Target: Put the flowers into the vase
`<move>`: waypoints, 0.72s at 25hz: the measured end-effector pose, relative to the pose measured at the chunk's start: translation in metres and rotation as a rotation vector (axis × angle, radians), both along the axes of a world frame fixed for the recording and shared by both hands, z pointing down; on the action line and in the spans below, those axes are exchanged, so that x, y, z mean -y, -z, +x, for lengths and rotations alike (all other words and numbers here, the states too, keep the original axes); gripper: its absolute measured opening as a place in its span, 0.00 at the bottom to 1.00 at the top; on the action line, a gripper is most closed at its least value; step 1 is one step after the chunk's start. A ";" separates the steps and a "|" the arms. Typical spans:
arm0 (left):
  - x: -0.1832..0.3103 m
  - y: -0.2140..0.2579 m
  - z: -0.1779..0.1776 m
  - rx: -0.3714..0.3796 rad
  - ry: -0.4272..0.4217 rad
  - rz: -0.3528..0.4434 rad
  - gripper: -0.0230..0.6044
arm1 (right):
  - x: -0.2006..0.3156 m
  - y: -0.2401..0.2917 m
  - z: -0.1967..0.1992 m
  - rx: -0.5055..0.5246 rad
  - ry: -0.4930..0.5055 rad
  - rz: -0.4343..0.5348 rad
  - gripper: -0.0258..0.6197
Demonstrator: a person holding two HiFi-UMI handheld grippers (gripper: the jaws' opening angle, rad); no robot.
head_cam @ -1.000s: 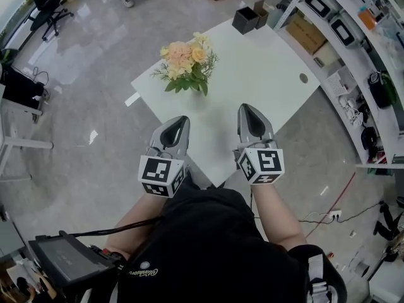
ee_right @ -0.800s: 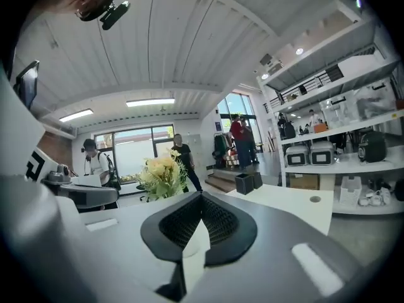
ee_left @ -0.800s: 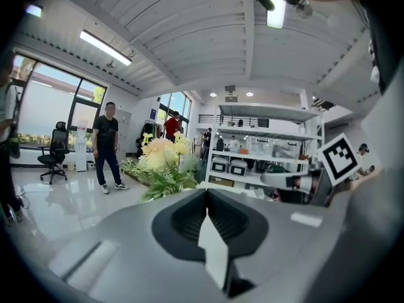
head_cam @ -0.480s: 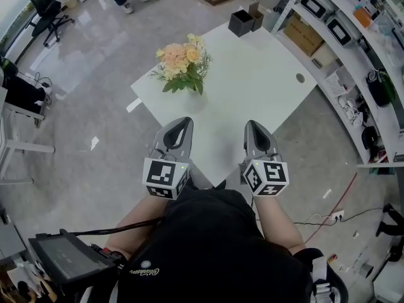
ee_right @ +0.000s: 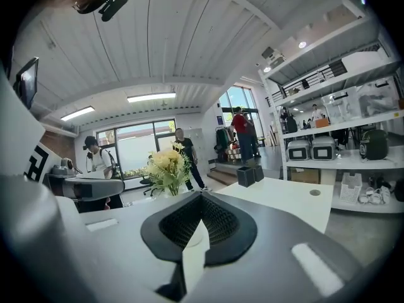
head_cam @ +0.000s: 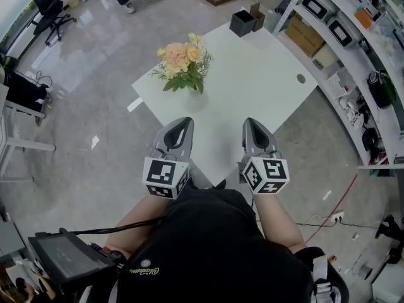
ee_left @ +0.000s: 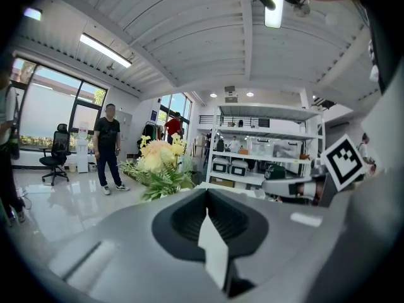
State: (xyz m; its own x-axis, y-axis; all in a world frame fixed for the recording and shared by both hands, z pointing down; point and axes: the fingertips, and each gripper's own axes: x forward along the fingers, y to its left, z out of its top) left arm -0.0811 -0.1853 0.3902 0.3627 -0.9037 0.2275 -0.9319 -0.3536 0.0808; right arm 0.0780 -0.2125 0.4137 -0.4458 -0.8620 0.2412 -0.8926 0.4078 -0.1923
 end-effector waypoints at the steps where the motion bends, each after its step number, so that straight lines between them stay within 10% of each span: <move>1: 0.000 0.000 0.000 0.000 0.001 -0.001 0.05 | 0.000 0.000 0.000 0.000 0.002 -0.001 0.04; 18: 0.001 -0.002 0.000 -0.007 0.003 -0.011 0.05 | -0.002 -0.001 -0.010 -0.016 0.029 -0.007 0.04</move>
